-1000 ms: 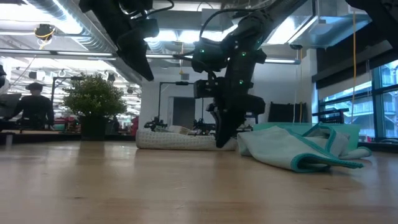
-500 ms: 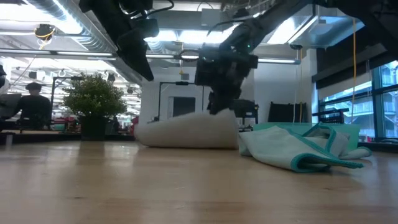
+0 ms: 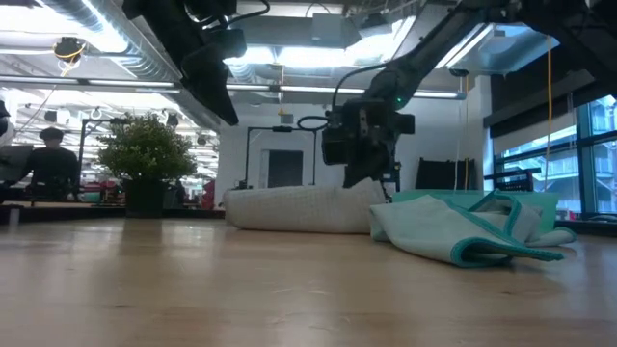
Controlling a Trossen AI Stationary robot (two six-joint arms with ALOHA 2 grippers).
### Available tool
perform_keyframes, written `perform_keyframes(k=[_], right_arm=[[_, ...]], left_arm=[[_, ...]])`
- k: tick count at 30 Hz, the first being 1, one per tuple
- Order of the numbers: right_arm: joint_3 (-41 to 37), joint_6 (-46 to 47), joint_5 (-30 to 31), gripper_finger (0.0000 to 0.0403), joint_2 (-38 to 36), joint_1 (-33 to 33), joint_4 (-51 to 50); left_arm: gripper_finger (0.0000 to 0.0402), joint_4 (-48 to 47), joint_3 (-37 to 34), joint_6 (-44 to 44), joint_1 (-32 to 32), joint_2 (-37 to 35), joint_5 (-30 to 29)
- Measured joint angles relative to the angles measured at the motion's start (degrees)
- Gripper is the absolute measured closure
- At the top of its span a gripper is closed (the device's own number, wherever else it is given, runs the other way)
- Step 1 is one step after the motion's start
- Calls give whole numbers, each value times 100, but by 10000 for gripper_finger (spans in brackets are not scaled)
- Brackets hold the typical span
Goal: Roll microfiber towels into tight, uniform cylinder then place into a basket
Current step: Roll the grey microfiber towel
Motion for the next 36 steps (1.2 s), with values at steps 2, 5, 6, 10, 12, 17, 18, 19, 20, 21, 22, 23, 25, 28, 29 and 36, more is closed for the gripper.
perform_keyframes(k=[2, 5, 6, 10, 12, 17, 18, 19, 20, 21, 22, 23, 25, 28, 29, 36], right_arm=[[39, 138, -1, 395, 0, -62, 10], [181, 416, 126, 395, 0, -174, -1], [241, 572, 208, 395, -3, -214, -6], [392, 1060, 598, 395, -11, -350, -5], [420, 1161, 718, 395, -11, -392, -3], [519, 1007, 141, 395, -11, -404, 31], [547, 997, 45, 395, -13, -400, 67], [573, 987, -17, 395, -13, -393, 76], [592, 989, -54, 395, -13, -391, 73], [602, 1012, -67, 395, -13, -392, 75], [603, 1028, -66, 395, -13, -394, 78], [603, 1028, -67, 395, -13, -394, 74], [583, 1032, -94, 395, -13, -394, 83], [545, 1033, -125, 395, -13, -350, 88], [541, 1036, -125, 395, -13, -321, 84], [540, 1032, 67, 395, -17, -93, 82]], left_arm=[[314, -22, 0, 1, -11, 0, 2], [314, -24, 0, 3, -56, 0, 2], [314, -23, 0, 2, -77, 0, 2], [314, -22, 0, 2, -151, 0, 4], [314, -23, 0, 2, -187, 0, 4], [314, -25, 0, 3, -280, 3, 5], [314, -22, 0, 2, -300, 21, 6], [314, -23, 0, 4, -322, 41, 7], [314, -42, -2, 7, -343, 50, 7], [314, -55, -2, 13, -368, 50, 7], [314, -22, -2, 14, -387, 69, 7], [314, 52, -18, 15, -408, 116, 18], [314, 42, -154, 36, -446, 172, 121], [314, 202, -360, 149, -500, 336, 268], [314, 154, -436, 153, -507, 379, 280], [314, 1395, -745, 520, -501, 985, 269]])
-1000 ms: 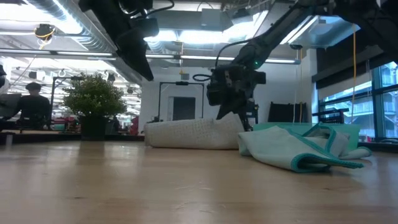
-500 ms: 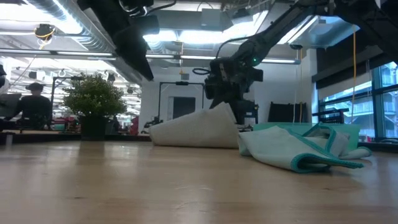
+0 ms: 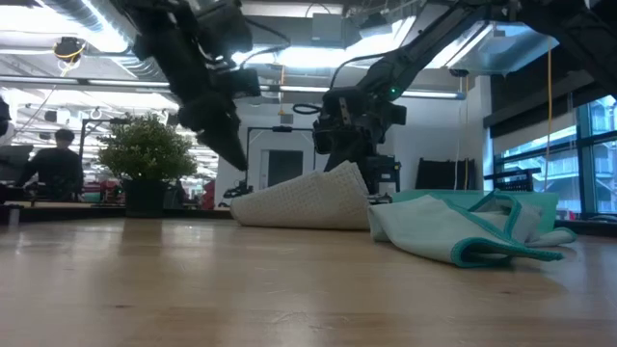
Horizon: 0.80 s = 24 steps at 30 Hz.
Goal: Roll microfiber towels into tight, uniform cylinder then place into a basket
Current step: Roll the grey microfiber towel
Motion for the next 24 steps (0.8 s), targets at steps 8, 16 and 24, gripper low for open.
perform_keyframes(k=[8, 16, 24], right_arm=[[-2, 5, 127, 395, 0, 57, 28], [-2, -15, 261, 395, 0, 60, -4], [-2, -153, 264, 395, 0, 62, -12]], left_arm=[[314, 493, -3, 383, 177, 664, -235], [314, 354, -9, 232, 731, 591, -636], [314, 1262, 2, 208, 1290, 713, 489]])
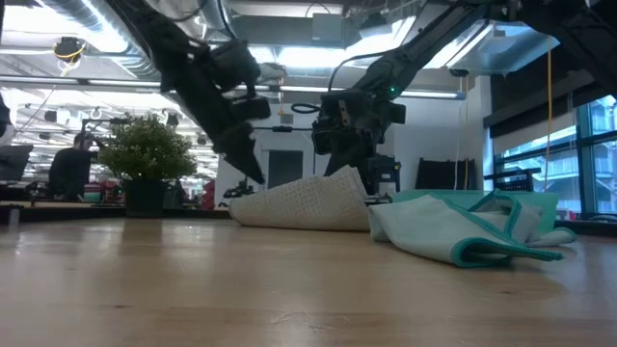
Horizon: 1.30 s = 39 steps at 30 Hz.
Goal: Roll microfiber towels into tight, uniform cylinder then place into a basket
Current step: Roll the grey microfiber towel
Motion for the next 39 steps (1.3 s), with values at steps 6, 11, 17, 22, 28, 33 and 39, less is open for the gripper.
perform_keyframes(k=[6, 11, 17, 22, 28, 33, 39], right_arm=[[-2, -178, -29, 395, 0, -1, -31], [-2, -287, -42, 395, 0, -2, -70], [-2, -1068, -49, 395, 0, -2, -563], [-4, -2178, -39, 395, 0, 81, -1051], [-4, -3357, 223, 395, 0, 573, -1204], [-4, -3905, 343, 395, -2, 966, -1365], [-4, -4219, 568, 395, -2, 1227, -1589]], left_arm=[[314, 674, -5, 264, -5, 521, 244], [314, 1249, 40, 713, -72, 927, 419], [314, 1128, 107, 590, -56, 863, 87], [314, 692, 111, 437, -53, 459, 107], [314, -220, 111, 433, -154, -189, 123], [314, -655, 112, 428, -253, -527, 120], [314, -745, 113, 269, -488, -590, 337]])
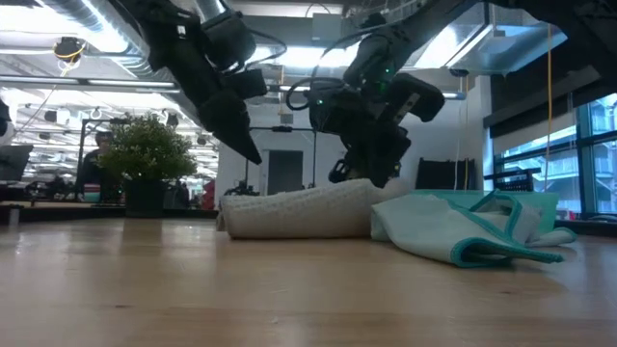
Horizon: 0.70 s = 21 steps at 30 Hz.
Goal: Roll microfiber towels into tight, uniform cylinder then place into a basket
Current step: Roll the grey microfiber towel
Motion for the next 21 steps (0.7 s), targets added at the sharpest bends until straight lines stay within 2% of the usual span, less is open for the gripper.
perform_keyframes(k=[4, 10, 15, 21], right_arm=[[0, 22, 4, 395, 0, -42, 7], [0, 27, -13, 395, 0, -134, -4], [2, 22, -40, 395, 0, -130, -43], [2, 11, -524, 395, 0, -303, -65]], left_arm=[[314, 75, -4, -105, -329, 2, 279], [314, 156, -4, -97, -772, 375, 281], [314, 358, -6, -97, -861, 974, 266], [314, 532, -6, -92, -865, 1464, 268]])
